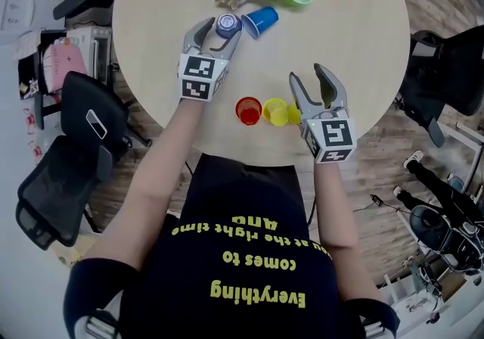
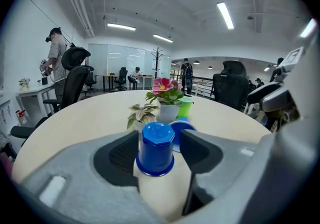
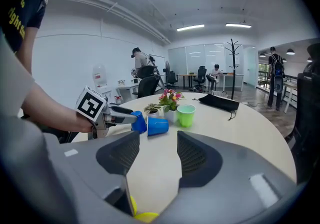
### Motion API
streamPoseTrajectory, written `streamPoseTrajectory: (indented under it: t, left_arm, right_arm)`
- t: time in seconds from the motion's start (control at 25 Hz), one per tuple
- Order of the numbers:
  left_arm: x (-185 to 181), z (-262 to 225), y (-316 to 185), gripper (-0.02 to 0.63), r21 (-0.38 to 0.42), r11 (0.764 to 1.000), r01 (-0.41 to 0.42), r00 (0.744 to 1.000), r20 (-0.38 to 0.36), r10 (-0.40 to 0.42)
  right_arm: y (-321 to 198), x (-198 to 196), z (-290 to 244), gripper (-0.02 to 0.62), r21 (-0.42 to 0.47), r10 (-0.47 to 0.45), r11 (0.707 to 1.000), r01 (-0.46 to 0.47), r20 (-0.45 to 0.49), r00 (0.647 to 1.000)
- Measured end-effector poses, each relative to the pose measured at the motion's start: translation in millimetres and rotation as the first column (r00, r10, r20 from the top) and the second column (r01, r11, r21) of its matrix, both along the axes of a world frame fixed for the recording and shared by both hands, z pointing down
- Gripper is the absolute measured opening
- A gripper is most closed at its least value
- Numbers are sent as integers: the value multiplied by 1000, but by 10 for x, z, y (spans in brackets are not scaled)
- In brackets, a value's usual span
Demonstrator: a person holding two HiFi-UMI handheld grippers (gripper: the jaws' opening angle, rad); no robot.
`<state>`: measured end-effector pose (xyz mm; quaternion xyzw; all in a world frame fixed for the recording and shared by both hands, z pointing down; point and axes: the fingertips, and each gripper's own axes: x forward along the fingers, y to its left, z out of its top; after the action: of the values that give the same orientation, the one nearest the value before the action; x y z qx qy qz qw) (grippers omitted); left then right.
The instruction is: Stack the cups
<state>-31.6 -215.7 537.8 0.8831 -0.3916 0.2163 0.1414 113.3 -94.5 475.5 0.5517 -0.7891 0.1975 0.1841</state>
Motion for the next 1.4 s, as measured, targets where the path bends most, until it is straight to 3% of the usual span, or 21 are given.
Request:
streamPoseTrajectory:
  t: [0.16,0.76,1.08,1.4]
  left_arm:
    - [28,19,6,218,9,1000,-12,1000,12,12]
    - [-15,-549,298,215,91,994,-57,997,-38,61]
    - [-30,-956,741,215,132,986,-102,991,-71,112]
    - [50,-1068,1319,215,116,976,-186,976,-94,197]
  right_arm:
    - [51,51,32,249,-13,11,1000,-11,-4,1000]
    - [77,92,-134,247,38,-3,999,4,-14,1000]
    - [191,35,-242,245,67,-42,997,43,-19,999]
    - [242,8,-296,245,99,-63,993,65,-17,998]
